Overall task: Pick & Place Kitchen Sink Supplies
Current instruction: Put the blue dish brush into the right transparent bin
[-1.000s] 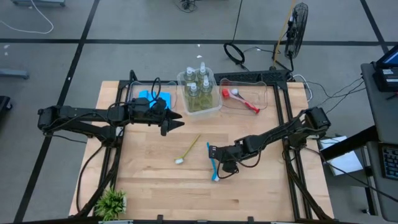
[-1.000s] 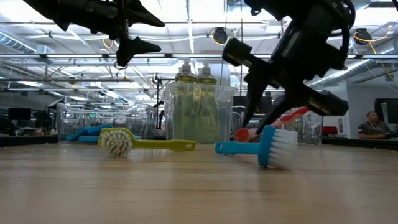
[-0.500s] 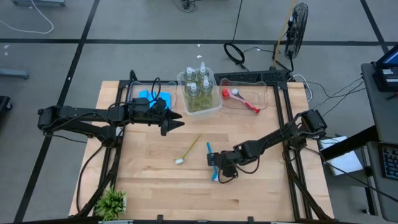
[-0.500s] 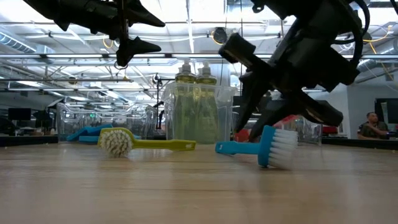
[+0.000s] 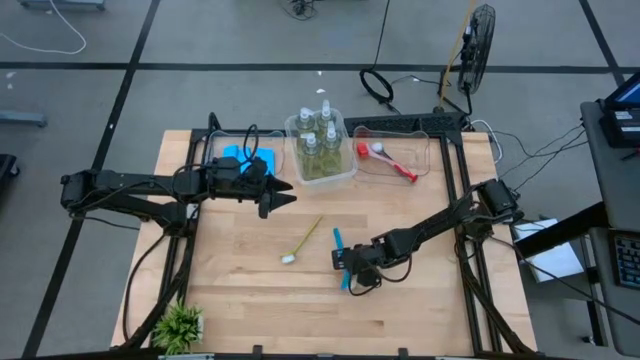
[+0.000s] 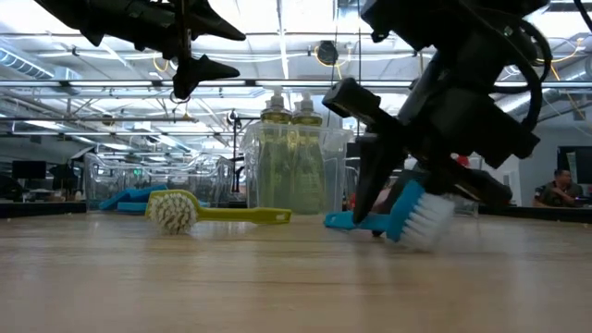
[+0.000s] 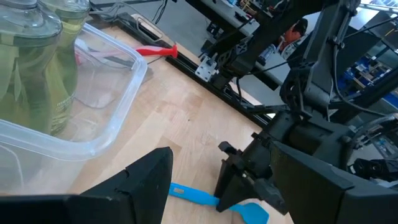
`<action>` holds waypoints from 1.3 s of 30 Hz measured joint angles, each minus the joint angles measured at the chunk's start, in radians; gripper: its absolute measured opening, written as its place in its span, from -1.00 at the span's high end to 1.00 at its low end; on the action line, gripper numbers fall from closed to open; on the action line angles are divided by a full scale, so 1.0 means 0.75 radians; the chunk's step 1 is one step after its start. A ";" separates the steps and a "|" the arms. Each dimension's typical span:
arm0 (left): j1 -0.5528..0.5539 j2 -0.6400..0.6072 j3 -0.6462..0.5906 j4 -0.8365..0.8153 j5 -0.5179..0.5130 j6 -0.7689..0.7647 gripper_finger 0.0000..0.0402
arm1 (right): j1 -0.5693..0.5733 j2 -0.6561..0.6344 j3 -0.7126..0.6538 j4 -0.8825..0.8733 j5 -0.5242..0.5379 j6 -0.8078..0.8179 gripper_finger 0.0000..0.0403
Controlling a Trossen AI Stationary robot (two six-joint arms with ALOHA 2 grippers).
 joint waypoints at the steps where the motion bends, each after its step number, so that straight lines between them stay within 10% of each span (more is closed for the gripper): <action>1: 0.000 0.000 0.000 0.001 -0.003 0.000 -0.34 | 0.000 0.011 0.001 0.009 0.017 -0.007 0.58; 23: 0.001 0.000 0.000 0.001 -0.004 -0.004 -0.34 | -0.001 0.011 -0.004 0.052 0.176 0.121 0.93; 39: 0.000 0.000 0.000 0.001 -0.004 -0.002 -0.34 | -0.036 -0.339 -0.004 0.067 0.346 0.051 0.96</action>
